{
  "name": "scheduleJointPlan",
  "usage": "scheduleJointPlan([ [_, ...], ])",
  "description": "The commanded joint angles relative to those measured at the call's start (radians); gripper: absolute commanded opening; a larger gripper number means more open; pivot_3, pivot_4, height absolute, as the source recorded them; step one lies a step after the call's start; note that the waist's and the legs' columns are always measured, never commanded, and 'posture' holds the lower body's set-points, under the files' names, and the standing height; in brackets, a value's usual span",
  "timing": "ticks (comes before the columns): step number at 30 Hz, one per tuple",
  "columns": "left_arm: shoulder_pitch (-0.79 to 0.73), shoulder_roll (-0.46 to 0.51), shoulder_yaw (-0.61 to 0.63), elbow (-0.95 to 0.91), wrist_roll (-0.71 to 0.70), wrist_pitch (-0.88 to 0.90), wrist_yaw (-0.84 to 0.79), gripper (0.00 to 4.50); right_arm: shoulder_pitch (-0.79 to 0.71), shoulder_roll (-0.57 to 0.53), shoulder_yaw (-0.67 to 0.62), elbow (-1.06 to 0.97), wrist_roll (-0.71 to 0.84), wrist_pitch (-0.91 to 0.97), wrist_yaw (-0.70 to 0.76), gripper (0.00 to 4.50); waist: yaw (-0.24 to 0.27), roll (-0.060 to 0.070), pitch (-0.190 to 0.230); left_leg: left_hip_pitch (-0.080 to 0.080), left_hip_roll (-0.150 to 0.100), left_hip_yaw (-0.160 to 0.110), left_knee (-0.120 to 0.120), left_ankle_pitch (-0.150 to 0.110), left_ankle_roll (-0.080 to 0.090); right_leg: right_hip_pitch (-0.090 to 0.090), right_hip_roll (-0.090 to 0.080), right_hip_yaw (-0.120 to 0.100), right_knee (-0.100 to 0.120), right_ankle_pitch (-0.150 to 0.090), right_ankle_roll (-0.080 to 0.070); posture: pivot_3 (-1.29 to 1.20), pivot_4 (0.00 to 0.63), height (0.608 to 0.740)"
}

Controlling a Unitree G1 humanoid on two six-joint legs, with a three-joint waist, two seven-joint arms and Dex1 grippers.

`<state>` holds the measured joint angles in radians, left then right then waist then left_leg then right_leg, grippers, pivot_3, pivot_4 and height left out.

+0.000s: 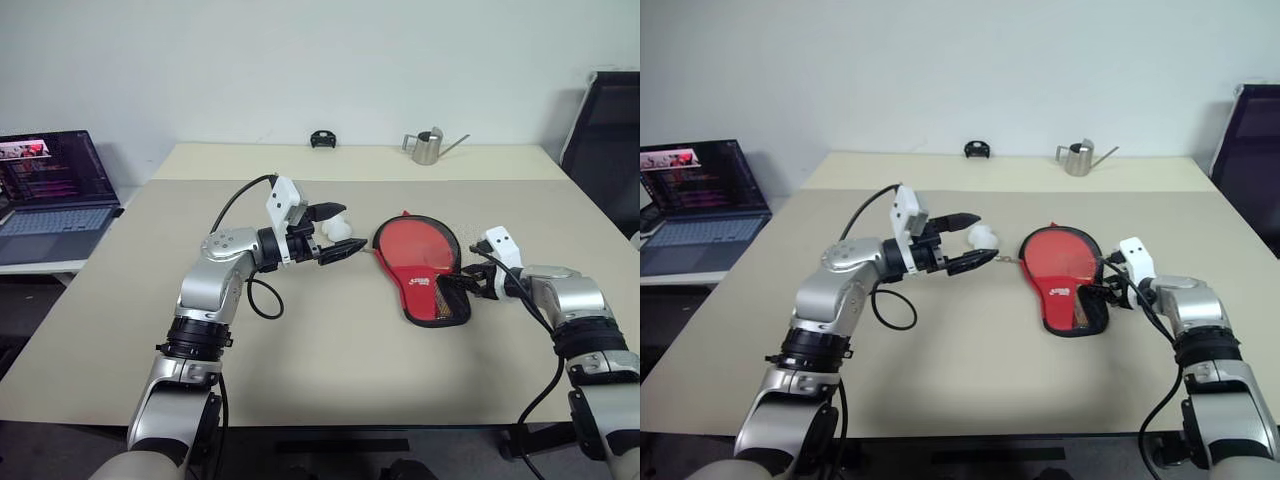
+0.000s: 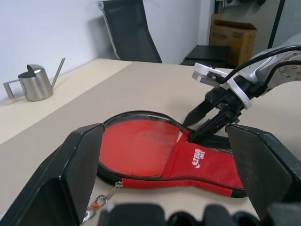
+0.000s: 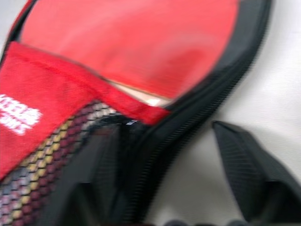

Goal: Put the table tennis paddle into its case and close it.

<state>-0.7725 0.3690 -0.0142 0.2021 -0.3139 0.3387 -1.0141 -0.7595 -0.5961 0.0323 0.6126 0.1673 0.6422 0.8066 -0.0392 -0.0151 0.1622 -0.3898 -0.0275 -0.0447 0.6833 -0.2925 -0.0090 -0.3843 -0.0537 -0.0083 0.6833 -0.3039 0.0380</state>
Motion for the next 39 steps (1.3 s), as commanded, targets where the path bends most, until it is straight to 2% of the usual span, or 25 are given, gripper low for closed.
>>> scheduleJointPlan([
  [1,-0.019,0.012,0.005,-0.016,-0.011,-0.021,0.001,4.50,0.007,0.041,0.039,0.022,-0.026,0.013,0.000,1.92,-0.002,-0.001,0.000,0.001,0.000,0.000,0.000,0.000,0.000,0.001,0.000,0.000,0.000,0.000,-0.001,0.00,0.150,0.740],
  [5,-0.010,0.021,0.006,-0.014,-0.008,-0.026,-0.003,4.50,0.011,0.054,0.034,0.019,-0.039,0.021,-0.016,0.70,-0.003,-0.001,0.000,0.012,0.001,0.000,-0.002,-0.002,0.003,0.010,0.001,0.000,-0.001,0.001,-0.001,0.00,0.150,0.740],
  [8,0.005,0.047,0.011,-0.016,-0.008,-0.023,-0.017,4.50,0.016,0.060,0.013,0.004,-0.032,0.048,-0.031,0.01,-0.004,-0.001,0.000,0.014,0.001,0.000,-0.002,-0.002,0.003,0.011,0.001,0.000,-0.001,0.001,-0.002,0.00,0.150,0.740],
  [10,0.020,0.067,0.012,-0.022,-0.012,-0.019,-0.029,4.50,0.021,0.062,-0.001,-0.014,-0.023,0.073,-0.037,0.01,-0.005,0.000,0.000,0.014,0.001,0.000,-0.002,-0.002,0.003,0.012,0.001,0.001,0.000,0.002,-0.002,0.00,0.150,0.740],
  [15,0.127,0.186,0.018,-0.060,-0.033,0.005,-0.134,4.50,0.063,0.085,-0.057,-0.175,0.038,0.234,-0.078,0.01,-0.005,0.000,-0.001,0.013,0.002,0.000,-0.004,-0.002,0.003,0.010,0.001,0.000,-0.001,0.002,-0.003,0.00,0.150,0.740],
  [21,0.233,0.282,0.023,-0.131,-0.076,0.058,-0.211,4.50,0.112,0.139,-0.086,-0.391,0.097,0.390,-0.137,0.01,-0.001,0.000,-0.001,0.005,0.002,-0.001,-0.005,-0.001,0.002,0.003,0.001,0.000,-0.003,0.001,-0.003,0.00,0.150,0.740],
  [30,0.320,0.338,0.010,-0.257,-0.149,0.141,-0.263,4.50,0.170,0.201,-0.079,-0.620,0.157,0.538,-0.181,0.01,-0.003,0.000,0.000,0.005,0.002,-0.001,-0.006,-0.002,0.003,0.001,0.001,0.000,-0.001,0.001,-0.004,0.00,0.150,0.740],
  [39,0.349,0.377,-0.001,-0.297,-0.173,0.159,-0.307,4.50,0.258,0.219,-0.092,-0.809,0.221,0.655,-0.227,0.01,0.002,0.000,0.000,0.004,0.002,-0.001,-0.006,-0.002,0.003,0.001,0.001,0.000,-0.002,0.001,-0.004,0.00,0.150,0.740],
])
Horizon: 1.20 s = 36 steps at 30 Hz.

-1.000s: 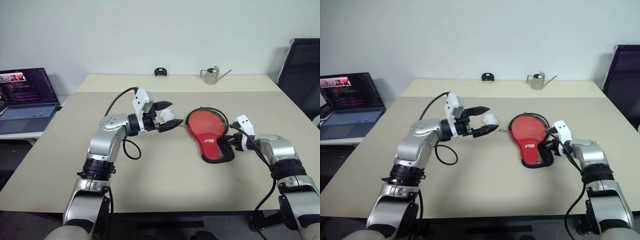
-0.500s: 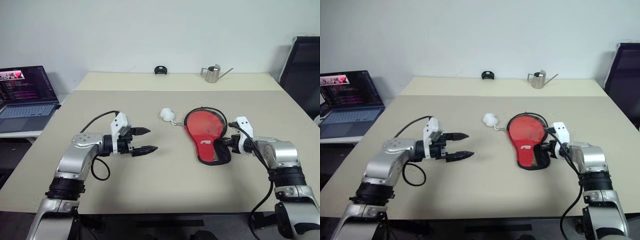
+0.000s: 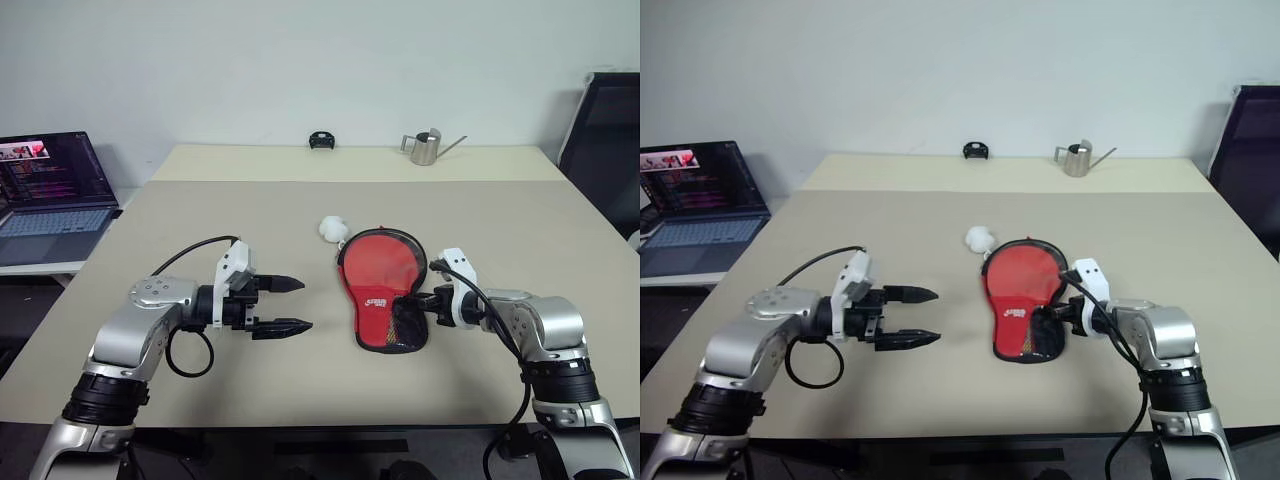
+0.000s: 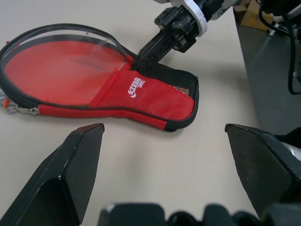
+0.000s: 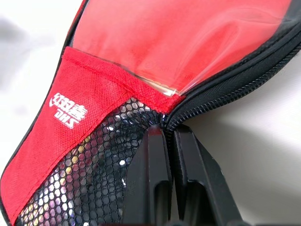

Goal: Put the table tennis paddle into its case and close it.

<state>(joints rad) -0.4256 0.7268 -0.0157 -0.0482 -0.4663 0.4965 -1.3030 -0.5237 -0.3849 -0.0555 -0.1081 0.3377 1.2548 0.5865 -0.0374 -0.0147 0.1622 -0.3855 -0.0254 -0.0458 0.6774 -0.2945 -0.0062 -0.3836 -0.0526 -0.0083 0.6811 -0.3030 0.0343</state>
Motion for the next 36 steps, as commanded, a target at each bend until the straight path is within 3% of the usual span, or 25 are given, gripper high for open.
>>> scheduleJointPlan([
  [1,0.004,0.021,-0.001,-0.049,-0.023,0.002,-0.020,4.50,0.034,0.010,-0.011,-0.109,0.059,0.058,-0.013,0.01,0.002,0.000,0.000,0.000,0.000,0.000,0.000,0.000,0.000,0.000,0.000,0.000,0.000,0.000,0.000,0.00,0.150,0.740],
  [12,0.029,0.041,-0.027,-0.098,-0.031,0.004,-0.055,4.50,0.141,-0.019,-0.072,-0.288,0.136,0.188,-0.056,0.01,0.007,0.000,0.000,-0.001,0.000,0.000,0.000,0.000,0.000,-0.001,0.000,0.000,0.000,0.000,0.000,0.00,0.150,0.740],
  [21,0.061,0.074,-0.039,-0.170,-0.064,0.032,-0.092,4.50,0.227,0.031,-0.143,-0.485,0.211,0.356,-0.102,0.01,0.007,0.000,0.000,-0.002,0.000,-0.001,0.000,0.000,0.000,-0.001,0.000,0.000,-0.001,0.000,0.000,0.00,0.150,0.740],
  [36,0.071,0.095,-0.056,-0.191,-0.082,0.040,-0.104,4.50,0.297,0.018,-0.180,-0.524,0.308,0.360,-0.179,0.01,0.008,0.000,0.000,-0.001,0.000,-0.001,-0.001,0.000,0.001,-0.001,0.000,-0.001,-0.001,0.000,0.000,0.00,0.150,0.740],
])
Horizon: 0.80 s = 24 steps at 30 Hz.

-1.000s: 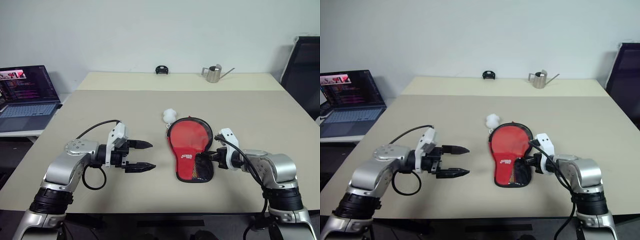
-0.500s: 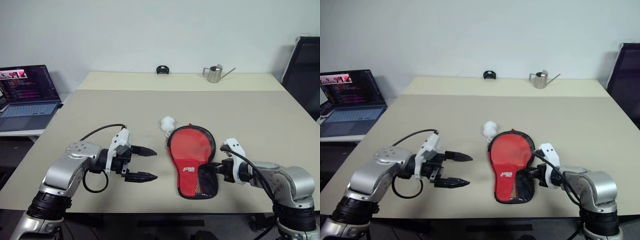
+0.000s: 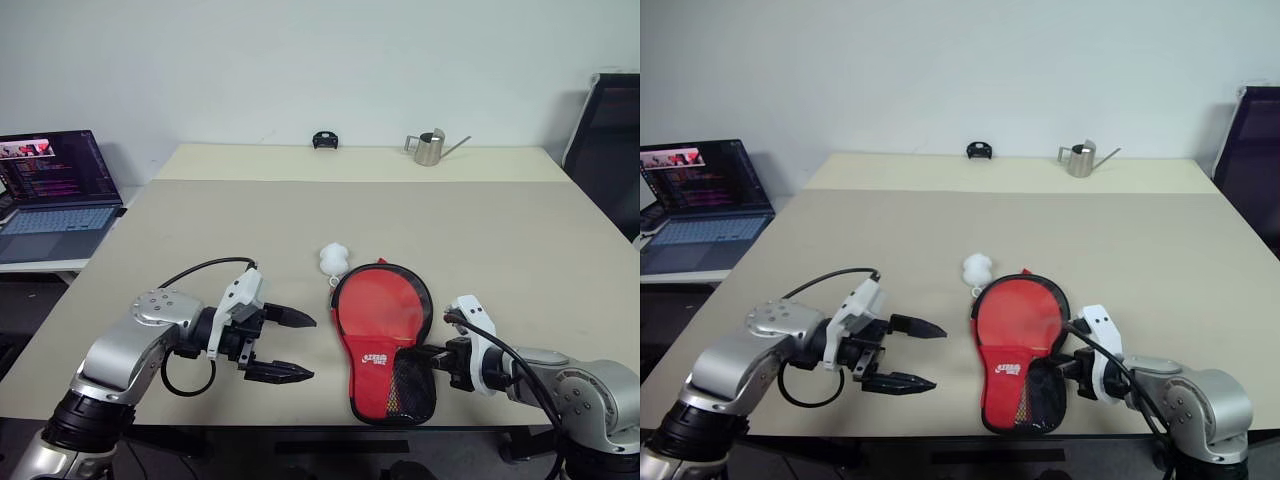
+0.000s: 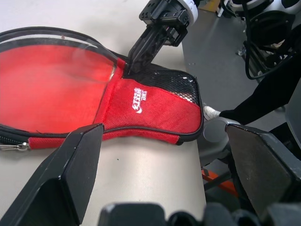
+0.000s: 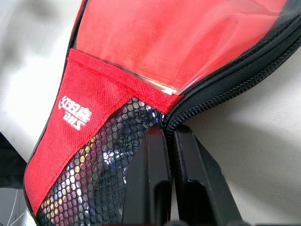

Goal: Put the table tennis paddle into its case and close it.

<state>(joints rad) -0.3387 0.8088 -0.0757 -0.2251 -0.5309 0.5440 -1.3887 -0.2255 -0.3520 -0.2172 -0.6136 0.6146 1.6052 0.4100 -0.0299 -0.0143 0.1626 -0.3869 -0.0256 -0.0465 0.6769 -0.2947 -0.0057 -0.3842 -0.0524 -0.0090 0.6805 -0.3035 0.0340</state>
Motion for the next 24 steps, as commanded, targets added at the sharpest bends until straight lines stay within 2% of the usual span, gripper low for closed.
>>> scheduleJointPlan([
  [1,-0.016,0.012,0.003,-0.012,-0.016,-0.009,-0.019,4.50,-0.003,-0.020,-0.019,-0.014,0.029,0.009,-0.005,0.01,0.000,0.000,0.000,0.000,0.000,0.000,0.000,0.000,0.000,0.000,0.000,0.000,0.000,0.000,0.000,0.00,0.150,0.740],
  [8,-0.013,0.014,0.003,-0.001,-0.006,-0.025,-0.025,4.50,-0.003,-0.063,-0.032,0.006,0.031,0.009,0.006,0.01,0.001,0.000,0.000,0.000,0.000,0.000,0.000,0.000,0.000,0.000,0.000,0.000,0.000,0.000,0.000,0.00,0.150,0.740],
  [15,-0.005,0.013,0.003,0.002,0.003,-0.039,-0.024,4.50,0.009,-0.045,-0.014,-0.001,0.045,0.009,-0.015,0.01,0.001,0.000,0.000,0.000,0.000,0.000,0.000,0.000,0.000,0.000,0.000,0.000,0.000,0.000,0.000,0.00,0.150,0.740],
  [19,0.004,0.015,0.004,0.002,0.007,-0.047,-0.022,4.50,0.036,-0.035,-0.027,-0.014,0.057,0.009,-0.037,0.98,0.001,0.000,0.000,0.000,0.000,0.000,0.000,0.000,0.000,0.000,0.000,0.000,0.000,0.000,0.000,0.00,0.150,0.740],
  [24,0.012,0.013,0.003,0.002,0.011,-0.055,-0.019,4.50,0.078,-0.013,-0.053,-0.048,0.107,0.009,-0.061,2.69,0.001,0.000,0.000,0.000,0.000,0.000,0.000,0.000,0.000,0.001,0.000,0.000,0.000,0.000,0.000,0.00,0.150,0.740],
])
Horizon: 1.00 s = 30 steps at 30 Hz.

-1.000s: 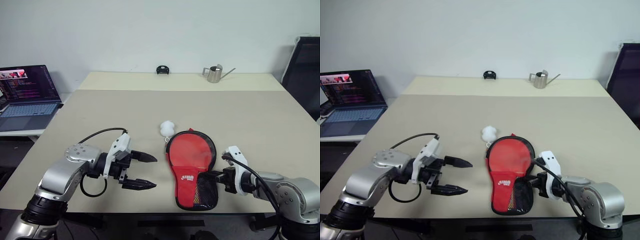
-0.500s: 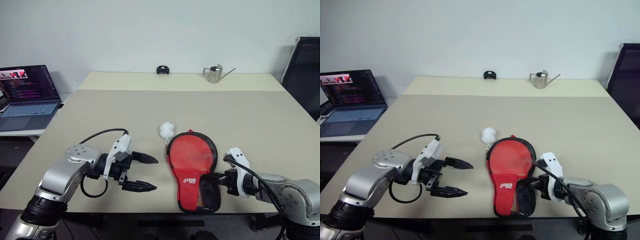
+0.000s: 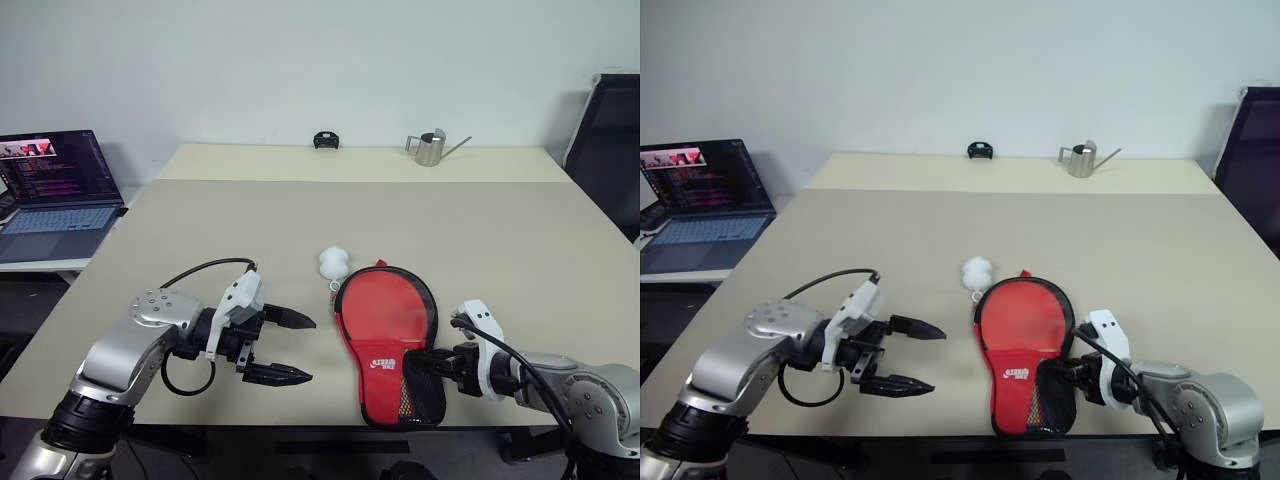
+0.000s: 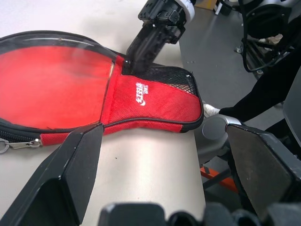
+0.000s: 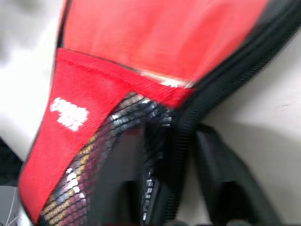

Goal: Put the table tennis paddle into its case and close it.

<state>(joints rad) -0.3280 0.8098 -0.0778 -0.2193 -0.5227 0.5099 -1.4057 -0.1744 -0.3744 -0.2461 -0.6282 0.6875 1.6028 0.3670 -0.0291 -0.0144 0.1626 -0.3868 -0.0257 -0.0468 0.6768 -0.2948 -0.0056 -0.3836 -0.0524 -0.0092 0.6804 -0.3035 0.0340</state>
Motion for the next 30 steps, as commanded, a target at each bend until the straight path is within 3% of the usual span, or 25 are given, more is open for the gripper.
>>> scheduleJointPlan([
  [1,0.003,0.011,0.005,-0.002,0.003,-0.023,-0.002,4.50,0.034,0.012,-0.031,-0.040,0.046,0.012,-0.022,3.01,0.000,0.000,0.000,0.000,0.000,0.000,0.000,0.000,0.000,0.000,0.000,0.000,0.000,0.000,0.000,0.00,0.150,0.740],
  [5,0.005,0.007,0.002,0.002,0.006,-0.029,0.001,4.50,0.047,-0.010,-0.085,-0.067,0.094,0.012,-0.005,4.30,0.000,0.000,0.000,0.000,0.000,0.000,0.000,0.000,0.000,0.000,0.000,0.000,0.000,0.000,0.000,0.00,0.150,0.740],
  [10,0.004,-0.002,0.005,0.009,0.011,-0.036,0.008,4.50,0.059,-0.098,-0.216,-0.106,0.189,-0.004,0.100,4.30,0.003,0.000,0.000,0.000,0.000,0.000,0.000,0.000,0.000,0.001,0.000,0.000,0.000,0.000,0.000,0.00,0.150,0.740],
  [17,-0.043,-0.053,-0.011,0.029,0.029,-0.042,0.065,4.50,0.043,-0.159,-0.305,-0.107,0.348,-0.044,0.201,4.41,0.003,-0.001,0.001,0.001,0.000,0.000,0.000,0.000,0.000,0.002,0.000,-0.001,0.000,0.000,0.000,0.00,0.150,0.740],
  [26,-0.173,-0.193,-0.094,0.117,0.172,-0.099,0.240,4.50,-0.059,-0.280,-0.205,-0.030,0.308,-0.213,0.181,4.41,0.004,-0.001,0.002,0.003,0.000,-0.001,0.000,0.000,0.000,0.005,0.001,-0.001,-0.001,0.000,0.000,0.00,0.150,0.740],
  [30,-0.230,-0.318,-0.166,0.183,0.232,-0.119,0.315,4.50,-0.097,-0.301,-0.159,0.003,0.284,-0.286,0.174,4.41,0.006,-0.001,0.002,0.003,0.000,-0.001,0.000,0.000,0.000,0.005,0.000,-0.001,-0.001,0.000,0.000,0.00,0.150,0.740],
])
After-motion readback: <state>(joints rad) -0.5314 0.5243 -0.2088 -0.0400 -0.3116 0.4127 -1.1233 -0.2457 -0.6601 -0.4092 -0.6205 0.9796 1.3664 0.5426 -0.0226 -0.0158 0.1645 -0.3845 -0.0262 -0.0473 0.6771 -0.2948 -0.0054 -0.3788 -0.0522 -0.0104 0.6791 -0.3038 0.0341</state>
